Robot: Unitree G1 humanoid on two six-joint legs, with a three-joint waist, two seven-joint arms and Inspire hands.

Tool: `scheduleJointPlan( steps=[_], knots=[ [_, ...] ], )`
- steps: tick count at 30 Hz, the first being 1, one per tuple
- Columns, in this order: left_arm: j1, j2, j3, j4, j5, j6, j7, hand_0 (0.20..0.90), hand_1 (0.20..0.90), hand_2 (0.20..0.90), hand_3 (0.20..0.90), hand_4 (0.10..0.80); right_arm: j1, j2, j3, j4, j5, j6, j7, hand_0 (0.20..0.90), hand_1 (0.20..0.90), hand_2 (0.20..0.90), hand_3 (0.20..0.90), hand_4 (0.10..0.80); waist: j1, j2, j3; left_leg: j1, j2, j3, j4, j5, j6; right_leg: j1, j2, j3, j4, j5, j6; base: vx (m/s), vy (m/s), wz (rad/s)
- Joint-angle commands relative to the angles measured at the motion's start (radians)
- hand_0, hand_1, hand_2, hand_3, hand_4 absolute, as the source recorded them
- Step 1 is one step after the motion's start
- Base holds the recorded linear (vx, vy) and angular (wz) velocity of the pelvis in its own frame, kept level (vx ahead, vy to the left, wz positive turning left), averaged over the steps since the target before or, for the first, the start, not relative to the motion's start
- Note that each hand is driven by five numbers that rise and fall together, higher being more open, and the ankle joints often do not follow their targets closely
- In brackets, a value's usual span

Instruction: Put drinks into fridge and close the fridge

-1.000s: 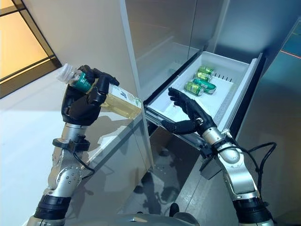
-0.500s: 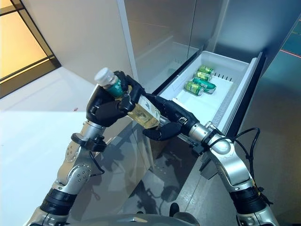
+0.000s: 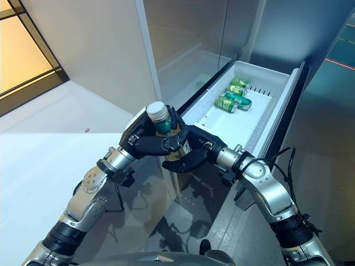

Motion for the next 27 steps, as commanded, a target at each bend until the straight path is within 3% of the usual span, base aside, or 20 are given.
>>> scheduleJointPlan(
  steps=[1, 10, 17, 18, 19, 20, 21, 27],
  knots=[
    [-0.231, -0.009, -0.016, -0.029, 0.007, -0.152, 0.021, 0.300, 0.300, 0.300, 0.200, 0.100, -0.134, 0.017, 0.000, -0.063, 0.110, -0.060, 0.028, 0.900, 0.900, 0.900, 0.900, 0.800, -0.004, -0.036, -0.083, -0.020, -0.037, 0.016, 0.001, -0.045, 0.024, 0.053, 0.002, 0.014, 0.034, -0.079, 0.055, 0.000, 0.000, 0.00],
    [-0.235, 0.008, -0.020, -0.024, 0.028, -0.252, 0.051, 0.300, 0.300, 0.300, 0.200, 0.100, -0.126, -0.007, -0.002, -0.047, 0.133, 0.003, -0.006, 0.900, 0.900, 0.900, 0.900, 0.800, -0.008, -0.040, -0.086, -0.022, -0.034, 0.018, 0.001, -0.043, 0.021, 0.053, 0.003, 0.015, 0.034, -0.079, 0.055, 0.000, 0.000, 0.00],
    [-0.240, -0.004, -0.031, -0.043, 0.012, -0.255, 0.039, 0.300, 0.300, 0.300, 0.200, 0.100, -0.117, 0.008, -0.005, -0.028, 0.170, 0.024, -0.037, 0.900, 0.900, 0.900, 0.900, 0.800, -0.009, -0.041, -0.084, -0.021, -0.034, 0.015, 0.001, -0.043, 0.021, 0.056, 0.003, 0.013, 0.030, -0.077, 0.054, 0.000, 0.000, 0.00],
    [-0.241, -0.004, -0.032, -0.043, 0.010, -0.256, 0.037, 0.300, 0.300, 0.300, 0.200, 0.100, -0.119, 0.010, -0.004, -0.028, 0.176, 0.026, -0.040, 0.613, 0.613, 0.613, 0.565, 0.465, -0.009, -0.041, -0.083, -0.021, -0.033, 0.015, 0.001, -0.043, 0.021, 0.056, 0.003, 0.012, 0.030, -0.077, 0.055, 0.000, 0.000, 0.00],
    [-0.241, -0.005, -0.033, -0.043, 0.011, -0.260, 0.036, 0.300, 0.300, 0.300, 0.200, 0.100, -0.120, 0.012, -0.005, -0.028, 0.182, 0.028, -0.045, 0.404, 0.404, 0.404, 0.321, 0.221, -0.009, -0.041, -0.083, -0.021, -0.033, 0.016, 0.001, -0.043, 0.020, 0.056, 0.002, 0.011, 0.030, -0.077, 0.055, 0.000, 0.000, 0.00],
    [-0.240, -0.006, -0.034, -0.042, 0.011, -0.263, 0.033, 0.300, 0.300, 0.300, 0.200, 0.100, -0.120, 0.014, -0.006, -0.027, 0.179, 0.024, -0.049, 0.342, 0.342, 0.342, 0.249, 0.149, -0.009, -0.041, -0.084, -0.021, -0.033, 0.016, 0.001, -0.043, 0.020, 0.056, 0.002, 0.011, 0.030, -0.077, 0.055, 0.000, 0.000, 0.00],
    [-0.241, -0.007, -0.036, -0.044, 0.010, -0.266, 0.033, 0.300, 0.300, 0.300, 0.200, 0.100, -0.122, 0.013, -0.006, -0.027, 0.182, 0.024, -0.051, 0.300, 0.300, 0.300, 0.200, 0.100, -0.009, -0.041, -0.084, -0.021, -0.033, 0.015, 0.001, -0.043, 0.020, 0.056, 0.002, 0.011, 0.030, -0.077, 0.056, 0.000, 0.000, 0.00],
    [-0.242, -0.009, -0.041, -0.059, 0.023, -0.317, -0.003, 0.300, 0.300, 0.300, 0.200, 0.100, -0.121, 0.016, -0.010, -0.030, 0.190, 0.023, -0.068, 0.300, 0.300, 0.300, 0.200, 0.100, -0.009, -0.040, -0.087, -0.025, -0.032, 0.015, 0.001, -0.042, 0.020, 0.054, 0.002, 0.009, 0.029, -0.076, 0.056, 0.000, 0.000, 0.00]
  ],
)
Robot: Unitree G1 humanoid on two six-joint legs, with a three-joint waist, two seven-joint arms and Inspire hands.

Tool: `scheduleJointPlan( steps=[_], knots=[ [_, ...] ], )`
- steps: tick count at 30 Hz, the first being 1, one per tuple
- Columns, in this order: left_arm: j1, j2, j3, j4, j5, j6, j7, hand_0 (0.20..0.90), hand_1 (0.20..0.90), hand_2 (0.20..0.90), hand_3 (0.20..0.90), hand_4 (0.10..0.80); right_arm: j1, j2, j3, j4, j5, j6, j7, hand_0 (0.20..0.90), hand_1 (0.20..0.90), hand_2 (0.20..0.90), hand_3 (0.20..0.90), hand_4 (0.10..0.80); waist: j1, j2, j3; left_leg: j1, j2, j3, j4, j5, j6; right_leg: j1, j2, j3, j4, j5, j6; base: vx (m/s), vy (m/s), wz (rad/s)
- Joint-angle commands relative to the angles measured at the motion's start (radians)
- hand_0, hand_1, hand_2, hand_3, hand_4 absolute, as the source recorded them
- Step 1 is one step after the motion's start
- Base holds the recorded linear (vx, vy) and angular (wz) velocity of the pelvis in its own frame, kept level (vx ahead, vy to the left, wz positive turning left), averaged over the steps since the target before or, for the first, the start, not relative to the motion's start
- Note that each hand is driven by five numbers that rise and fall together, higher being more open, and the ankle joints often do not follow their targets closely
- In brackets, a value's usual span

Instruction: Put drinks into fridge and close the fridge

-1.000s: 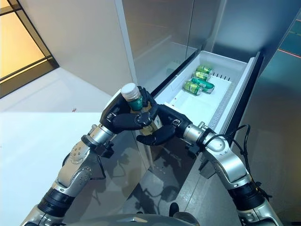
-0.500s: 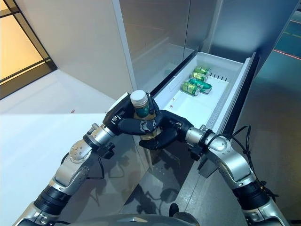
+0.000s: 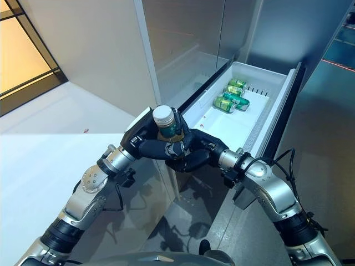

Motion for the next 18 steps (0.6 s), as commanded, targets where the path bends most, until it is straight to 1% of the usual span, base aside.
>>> scheduleJointPlan(
  steps=[1, 8, 10, 11, 12, 14, 15, 16, 18],
  knots=[
    [-0.222, -0.036, -0.015, -0.070, -0.027, -0.253, -0.009, 0.300, 0.300, 0.300, 0.200, 0.100, -0.111, 0.050, -0.025, -0.034, 0.102, -0.068, -0.015, 0.300, 0.300, 0.300, 0.200, 0.100, -0.007, -0.035, -0.086, -0.029, -0.032, 0.015, 0.001, -0.042, 0.020, 0.051, 0.002, 0.006, 0.029, -0.080, 0.056, 0.000, 0.000, 0.00],
    [-0.247, -0.013, -0.027, -0.070, 0.054, -0.285, 0.017, 0.300, 0.300, 0.300, 0.200, 0.100, -0.123, 0.049, -0.032, -0.023, 0.108, -0.096, -0.054, 0.300, 0.300, 0.300, 0.200, 0.100, -0.008, -0.033, -0.087, -0.027, -0.032, 0.015, 0.001, -0.043, 0.021, 0.052, 0.001, 0.005, 0.029, -0.079, 0.057, 0.000, 0.000, 0.00],
    [-0.248, -0.007, -0.028, -0.074, 0.068, -0.299, 0.023, 0.516, 0.516, 0.516, 0.453, 0.353, -0.124, 0.048, -0.038, -0.025, 0.101, -0.107, -0.070, 0.300, 0.300, 0.300, 0.200, 0.100, -0.008, -0.033, -0.089, -0.029, -0.032, 0.015, 0.001, -0.043, 0.021, 0.051, 0.001, 0.005, 0.029, -0.079, 0.057, 0.000, 0.000, 0.00],
    [-0.249, -0.006, -0.028, -0.075, 0.068, -0.299, 0.023, 0.516, 0.516, 0.516, 0.453, 0.353, -0.124, 0.048, -0.039, -0.025, 0.098, -0.110, -0.069, 0.300, 0.300, 0.300, 0.200, 0.100, -0.008, -0.034, -0.090, -0.034, -0.032, 0.016, 0.001, -0.036, 0.021, 0.044, 0.001, 0.005, 0.031, -0.074, 0.056, 0.000, 0.000, 0.00],
    [-0.249, -0.005, -0.025, -0.081, 0.078, -0.326, 0.038, 0.900, 0.900, 0.900, 0.900, 0.800, -0.124, 0.049, -0.048, -0.022, 0.088, -0.122, -0.084, 0.300, 0.300, 0.300, 0.200, 0.100, -0.007, -0.032, -0.093, -0.035, -0.032, 0.016, 0.001, -0.036, 0.022, 0.044, 0.001, 0.005, 0.029, -0.074, 0.056, 0.000, 0.000, 0.00],
    [-0.249, -0.007, -0.023, -0.082, 0.070, -0.349, 0.035, 0.900, 0.900, 0.900, 0.900, 0.800, -0.126, 0.049, -0.056, -0.018, 0.074, -0.139, -0.106, 0.300, 0.300, 0.300, 0.200, 0.100, -0.008, -0.032, -0.093, -0.030, -0.032, 0.014, 0.001, -0.044, 0.021, 0.051, 0.002, 0.005, 0.027, -0.079, 0.057, 0.019, 0.000, 0.00],
    [-0.250, -0.008, -0.021, -0.082, 0.071, -0.366, 0.043, 0.900, 0.900, 0.900, 0.900, 0.800, -0.129, 0.048, -0.060, -0.015, 0.060, -0.152, -0.120, 0.300, 0.300, 0.300, 0.200, 0.100, -0.008, -0.033, -0.094, -0.036, -0.032, 0.016, 0.001, -0.037, 0.021, 0.044, 0.001, 0.006, 0.029, -0.073, 0.055, 0.000, 0.000, 0.00],
    [-0.254, -0.012, -0.017, -0.085, 0.070, -0.391, 0.053, 0.900, 0.900, 0.900, 0.900, 0.800, -0.134, 0.046, -0.071, -0.007, 0.000, -0.196, -0.153, 0.300, 0.300, 0.300, 0.200, 0.100, -0.008, -0.033, -0.094, -0.037, -0.032, 0.015, 0.001, -0.036, 0.021, 0.042, 0.002, 0.008, 0.029, -0.073, 0.055, 0.000, 0.000, 0.00],
    [-0.258, -0.019, -0.015, -0.086, 0.077, -0.418, 0.073, 0.900, 0.900, 0.900, 0.900, 0.800, -0.145, 0.043, -0.081, -0.003, -0.052, -0.221, -0.189, 0.300, 0.300, 0.300, 0.200, 0.100, -0.009, -0.033, -0.095, -0.037, -0.032, 0.015, 0.001, -0.037, 0.022, 0.042, 0.003, 0.009, 0.029, -0.073, 0.055, 0.000, 0.000, 0.00]
  ],
)
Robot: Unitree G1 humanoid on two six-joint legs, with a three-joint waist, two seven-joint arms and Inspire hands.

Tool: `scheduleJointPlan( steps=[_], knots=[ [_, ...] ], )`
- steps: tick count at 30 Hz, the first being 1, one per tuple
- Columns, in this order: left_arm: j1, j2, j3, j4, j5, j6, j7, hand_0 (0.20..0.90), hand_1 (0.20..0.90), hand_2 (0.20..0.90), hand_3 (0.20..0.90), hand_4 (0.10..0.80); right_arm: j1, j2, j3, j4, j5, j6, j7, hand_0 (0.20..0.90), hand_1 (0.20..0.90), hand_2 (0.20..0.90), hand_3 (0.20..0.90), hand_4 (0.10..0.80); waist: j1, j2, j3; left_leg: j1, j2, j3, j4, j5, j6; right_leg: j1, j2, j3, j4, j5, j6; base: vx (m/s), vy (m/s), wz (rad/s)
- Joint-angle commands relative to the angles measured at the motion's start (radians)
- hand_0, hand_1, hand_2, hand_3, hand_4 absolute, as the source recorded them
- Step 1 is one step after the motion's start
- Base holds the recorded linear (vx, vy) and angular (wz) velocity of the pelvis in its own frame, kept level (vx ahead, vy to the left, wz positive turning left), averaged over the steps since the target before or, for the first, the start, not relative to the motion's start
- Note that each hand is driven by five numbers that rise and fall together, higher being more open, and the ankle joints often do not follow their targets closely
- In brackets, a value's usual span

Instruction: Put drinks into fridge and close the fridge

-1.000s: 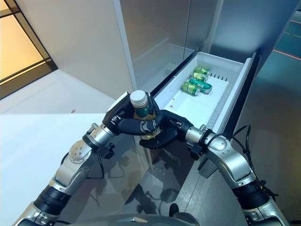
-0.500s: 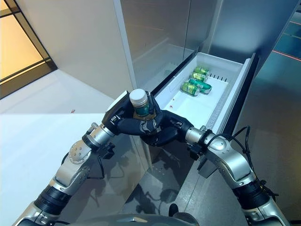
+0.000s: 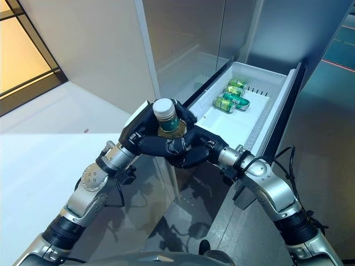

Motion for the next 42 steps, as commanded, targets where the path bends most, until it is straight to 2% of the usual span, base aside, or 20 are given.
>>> scheduleJointPlan(
  steps=[1, 5, 9, 13, 16, 17, 20, 22, 25, 31, 35, 38, 42],
  knots=[
    [-0.219, -0.027, 0.003, -0.093, 0.032, -0.320, 0.051, 0.900, 0.900, 0.900, 0.900, 0.800, -0.142, 0.044, -0.101, 0.004, -0.102, -0.159, -0.173, 0.300, 0.300, 0.300, 0.200, 0.100, -0.008, -0.031, -0.095, -0.035, -0.031, 0.014, 0.001, -0.038, 0.022, 0.043, 0.003, 0.010, 0.030, -0.073, 0.054, 0.000, 0.000, 0.00],
    [-0.226, -0.061, 0.033, -0.103, 0.048, -0.360, 0.147, 0.900, 0.900, 0.900, 0.900, 0.800, -0.185, 0.029, -0.149, 0.013, -0.263, -0.197, -0.286, 0.300, 0.300, 0.300, 0.200, 0.100, -0.008, -0.030, -0.095, -0.034, -0.031, 0.013, 0.001, -0.040, 0.022, 0.044, 0.006, 0.015, 0.030, -0.074, 0.052, 0.000, 0.000, 0.00],
    [-0.235, -0.089, 0.048, -0.101, 0.051, -0.301, 0.177, 0.900, 0.900, 0.900, 0.900, 0.800, -0.216, 0.021, -0.182, 0.029, -0.356, -0.212, -0.381, 0.300, 0.300, 0.300, 0.200, 0.100, -0.009, -0.031, -0.091, -0.034, -0.031, 0.011, 0.001, -0.041, 0.023, 0.041, 0.007, 0.019, 0.035, -0.076, 0.049, 0.000, 0.000, 0.00],
    [-0.236, -0.095, 0.050, -0.088, 0.025, -0.276, 0.171, 0.900, 0.900, 0.900, 0.900, 0.800, -0.233, 0.002, -0.206, 0.059, -0.438, -0.253, -0.457, 0.300, 0.300, 0.300, 0.200, 0.100, -0.008, -0.030, -0.088, -0.032, -0.032, 0.010, 0.001, -0.043, 0.024, 0.041, 0.008, 0.020, 0.037, -0.077, 0.049, 0.000, 0.000, 0.00],
    [-0.232, -0.102, 0.050, -0.083, -0.041, -0.205, 0.120, 0.900, 0.900, 0.900, 0.900, 0.800, -0.262, -0.024, -0.236, 0.104, -0.488, -0.271, -0.541, 0.300, 0.300, 0.300, 0.200, 0.100, -0.005, -0.029, -0.085, -0.030, -0.033, 0.008, 0.001, -0.044, 0.025, 0.042, 0.008, 0.021, 0.040, -0.077, 0.048, 0.000, 0.000, 0.00],
    [-0.225, -0.109, 0.046, -0.078, -0.087, -0.138, 0.075, 0.900, 0.900, 0.900, 0.900, 0.800, -0.276, -0.030, -0.244, 0.132, -0.488, -0.267, -0.584, 0.300, 0.300, 0.300, 0.200, 0.100, -0.002, -0.029, -0.083, -0.028, -0.033, 0.008, 0.001, -0.045, 0.025, 0.043, 0.008, 0.020, 0.041, -0.077, 0.048, 0.000, 0.000, 0.00],
    [-0.202, -0.113, 0.028, -0.060, -0.165, -0.034, 0.000, 0.900, 0.900, 0.900, 0.900, 0.800, -0.304, -0.052, -0.255, 0.198, -0.498, -0.280, -0.655, 0.300, 0.300, 0.300, 0.200, 0.100, 0.007, -0.028, -0.082, -0.026, -0.032, 0.007, 0.001, -0.046, 0.025, 0.046, 0.005, 0.012, 0.040, -0.077, 0.049, 0.000, 0.000, 0.00],
    [-0.190, -0.117, 0.021, -0.049, -0.196, -0.003, -0.024, 0.900, 0.900, 0.900, 0.900, 0.800, -0.321, -0.063, -0.259, 0.232, -0.504, -0.286, -0.683, 0.300, 0.300, 0.300, 0.200, 0.100, 0.011, -0.028, -0.081, -0.026, -0.031, 0.009, 0.001, -0.046, 0.025, 0.047, 0.004, 0.007, 0.038, -0.076, 0.049, 0.000, 0.000, 0.00],
    [-0.154, -0.112, -0.002, -0.014, -0.334, 0.113, -0.106, 0.900, 0.900, 0.900, 0.900, 0.800, -0.376, -0.113, -0.260, 0.328, -0.443, -0.280, -0.750, 0.300, 0.300, 0.300, 0.200, 0.100, 0.028, -0.030, -0.081, -0.027, -0.030, 0.007, 0.001, -0.046, 0.022, 0.051, 0.001, -0.008, 0.033, -0.074, 0.048, 0.010, 0.006, 0.02],
    [-0.049, -0.106, -0.062, 0.031, -0.507, 0.349, -0.283, 0.900, 0.900, 0.900, 0.900, 0.800, -0.489, -0.219, -0.237, 0.560, -0.330, -0.306, -0.769, 0.300, 0.300, 0.300, 0.200, 0.100, 0.071, -0.030, -0.082, -0.025, -0.031, -0.009, 0.001, -0.050, 0.015, 0.068, -0.005, -0.043, 0.025, -0.081, 0.050, 0.032, 0.003, 0.11],
    [0.032, -0.089, -0.101, 0.090, -0.594, 0.488, -0.326, 0.900, 0.900, 0.900, 0.900, 0.800, -0.570, -0.277, -0.185, 0.740, -0.277, -0.288, -0.728, 0.300, 0.300, 0.300, 0.200, 0.100, 0.102, -0.030, -0.078, -0.027, -0.033, -0.020, 0.001, -0.046, 0.009, 0.074, -0.010, -0.069, 0.020, -0.080, 0.050, 0.026, -0.004, 0.16],
    [0.081, -0.062, -0.139, 0.143, -0.579, 0.520, -0.348, 0.900, 0.900, 0.900, 0.900, 0.800, -0.629, -0.310, -0.131, 0.874, -0.257, -0.267, -0.693, 0.300, 0.300, 0.300, 0.200, 0.100, 0.118, -0.028, -0.075, -0.032, -0.033, -0.026, 0.001, -0.042, 0.007, 0.072, -0.012, -0.083, 0.018, -0.079, 0.051, 0.007, 0.002, 0.16],
    [0.138, -0.013, -0.206, 0.244, -0.471, 0.525, -0.390, 0.900, 0.900, 0.900, 0.900, 0.800, -0.728, -0.342, -0.036, 1.082, -0.253, -0.251, -0.631, 0.300, 0.300, 0.300, 0.200, 0.100, 0.142, -0.021, -0.067, -0.043, -0.031, -0.034, 0.001, -0.034, 0.004, 0.068, -0.013, -0.096, 0.014, -0.076, 0.050, 0.009, 0.012, 0.19]
  ],
)
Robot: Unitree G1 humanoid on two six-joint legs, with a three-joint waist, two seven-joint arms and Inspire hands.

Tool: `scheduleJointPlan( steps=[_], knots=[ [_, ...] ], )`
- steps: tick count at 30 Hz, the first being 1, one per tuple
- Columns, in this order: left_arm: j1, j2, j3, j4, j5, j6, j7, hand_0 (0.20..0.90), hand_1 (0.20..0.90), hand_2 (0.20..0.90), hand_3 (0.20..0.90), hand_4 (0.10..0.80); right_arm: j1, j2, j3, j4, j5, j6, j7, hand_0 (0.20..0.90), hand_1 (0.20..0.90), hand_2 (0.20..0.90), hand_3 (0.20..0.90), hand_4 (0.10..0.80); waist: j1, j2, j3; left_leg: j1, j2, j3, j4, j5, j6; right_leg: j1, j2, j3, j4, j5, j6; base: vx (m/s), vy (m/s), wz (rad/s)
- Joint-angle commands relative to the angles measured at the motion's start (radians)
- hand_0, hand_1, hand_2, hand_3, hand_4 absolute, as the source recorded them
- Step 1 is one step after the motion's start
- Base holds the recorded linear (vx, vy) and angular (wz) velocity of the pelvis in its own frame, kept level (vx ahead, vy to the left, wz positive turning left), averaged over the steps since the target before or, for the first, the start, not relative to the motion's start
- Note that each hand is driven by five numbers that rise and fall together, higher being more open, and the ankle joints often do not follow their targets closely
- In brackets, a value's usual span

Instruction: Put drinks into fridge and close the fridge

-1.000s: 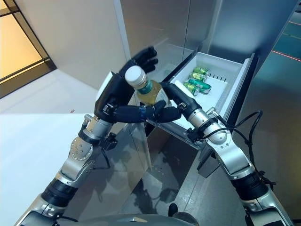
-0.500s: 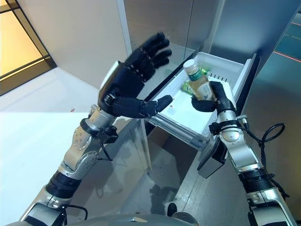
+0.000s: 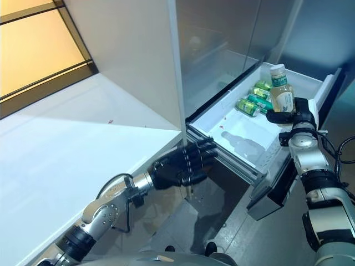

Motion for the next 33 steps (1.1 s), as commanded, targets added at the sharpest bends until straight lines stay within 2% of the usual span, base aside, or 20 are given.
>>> scheduleJointPlan(
  steps=[1, 4, 9, 13, 17, 23, 24, 25, 26, 27, 33],
  knots=[
    [0.031, 0.050, -0.080, 0.022, 0.052, -0.046, -0.089, 0.900, 0.900, 0.900, 0.900, 0.800, -0.290, -0.162, 0.055, 0.018, -0.001, -0.110, 0.009, 0.300, 0.300, 0.300, 0.200, 0.100, 0.048, -0.052, -0.083, -0.031, -0.024, 0.046, 0.005, -0.047, 0.002, 0.039, 0.004, -0.010, 0.016, -0.070, 0.041, 0.017, 0.005, 0.07],
    [0.028, 0.070, -0.138, 0.128, 0.167, -0.112, -0.091, 0.900, 0.900, 0.900, 0.900, 0.800, -0.327, -0.148, 0.080, 0.118, -0.025, -0.105, 0.051, 0.300, 0.300, 0.300, 0.200, 0.100, 0.054, -0.045, -0.075, -0.039, -0.022, 0.042, 0.005, -0.043, 0.001, 0.033, 0.005, -0.011, 0.018, -0.071, 0.041, 0.022, 0.007, 0.16],
    [0.016, 0.045, -0.193, 0.373, 0.338, -0.227, 0.019, 0.900, 0.900, 0.900, 0.900, 0.800, -0.348, -0.115, 0.112, 0.199, -0.089, -0.047, 0.134, 0.300, 0.300, 0.300, 0.200, 0.100, 0.059, -0.039, -0.045, -0.065, -0.021, 0.035, 0.005, -0.032, -0.001, 0.007, 0.003, -0.013, 0.026, -0.071, 0.043, -0.006, -0.010, 0.07],
    [-0.006, 0.021, -0.167, 0.528, 0.445, -0.293, 0.159, 0.900, 0.900, 0.900, 0.900, 0.800, -0.350, -0.093, 0.136, 0.234, -0.134, -0.004, 0.189, 0.300, 0.300, 0.300, 0.200, 0.100, 0.067, -0.042, -0.006, -0.098, -0.018, 0.030, 0.005, -0.020, -0.001, -0.029, 0.005, -0.011, 0.034, -0.065, 0.041, -0.087, -0.057, 0.11],
    [-0.051, -0.023, -0.096, 0.718, 0.531, -0.340, 0.252, 0.900, 0.900, 0.900, 0.900, 0.800, -0.382, -0.080, 0.183, 0.288, -0.174, 0.017, 0.247, 0.300, 0.300, 0.300, 0.200, 0.100, 0.075, -0.047, 0.054, -0.147, -0.012, 0.025, 0.008, -0.005, -0.001, -0.076, 0.006, -0.006, 0.041, -0.056, 0.039, -0.160, -0.081, 0.04],
    [-0.065, -0.053, 0.008, 0.872, 0.589, -0.340, 0.338, 0.900, 0.900, 0.900, 0.900, 0.800, -0.389, -0.084, 0.250, 0.299, -0.259, 0.045, 0.327, 0.300, 0.300, 0.300, 0.200, 0.100, 0.081, -0.046, 0.112, -0.188, -0.006, 0.026, 0.010, 0.009, -0.002, -0.118, 0.007, -0.004, 0.045, -0.044, 0.038, -0.091, -0.049, 0.00],
    [-0.066, -0.054, 0.018, 0.885, 0.606, -0.346, 0.358, 0.900, 0.900, 0.900, 0.900, 0.800, -0.387, -0.085, 0.259, 0.299, -0.273, 0.039, 0.328, 0.382, 0.382, 0.382, 0.296, 0.196, 0.082, -0.045, 0.118, -0.192, -0.005, 0.025, 0.011, 0.010, -0.002, -0.122, 0.006, -0.004, 0.045, -0.043, 0.038, -0.039, -0.019, 0.02],
    [-0.066, -0.052, 0.025, 0.893, 0.615, -0.352, 0.368, 0.900, 0.900, 0.900, 0.900, 0.800, -0.387, -0.086, 0.264, 0.298, -0.285, 0.036, 0.331, 0.401, 0.401, 0.401, 0.318, 0.218, 0.082, -0.044, 0.122, -0.194, -0.005, 0.025, 0.011, 0.011, -0.003, -0.124, 0.006, -0.004, 0.046, -0.043, 0.038, -0.031, -0.014, 0.01],
    [-0.065, -0.051, 0.034, 0.899, 0.619, -0.360, 0.387, 0.900, 0.900, 0.900, 0.900, 0.800, -0.389, -0.087, 0.272, 0.295, -0.308, 0.034, 0.340, 0.385, 0.385, 0.385, 0.299, 0.199, 0.082, -0.042, 0.128, -0.196, -0.005, 0.024, 0.012, 0.012, -0.003, -0.127, 0.005, -0.004, 0.048, -0.043, 0.038, 0.000, 0.000, 0.00],
    [-0.064, -0.050, 0.046, 0.894, 0.622, -0.360, 0.403, 0.900, 0.900, 0.900, 0.900, 0.800, -0.387, -0.089, 0.279, 0.290, -0.326, 0.030, 0.341, 0.300, 0.300, 0.300, 0.200, 0.100, 0.082, -0.040, 0.132, -0.199, -0.005, 0.025, 0.012, 0.013, -0.004, -0.130, 0.005, -0.004, 0.048, -0.043, 0.038, 0.000, 0.000, 0.00],
    [-0.065, -0.036, 0.069, 0.850, 0.626, -0.362, 0.410, 0.900, 0.900, 0.900, 0.900, 0.800, -0.396, -0.103, 0.297, 0.266, -0.363, 0.028, 0.357, 0.300, 0.300, 0.300, 0.200, 0.100, 0.083, -0.029, 0.153, -0.219, -0.009, 0.025, 0.021, 0.015, -0.008, -0.153, 0.001, -0.005, 0.058, -0.044, 0.038, -0.042, 0.010, 0.00]
  ],
)
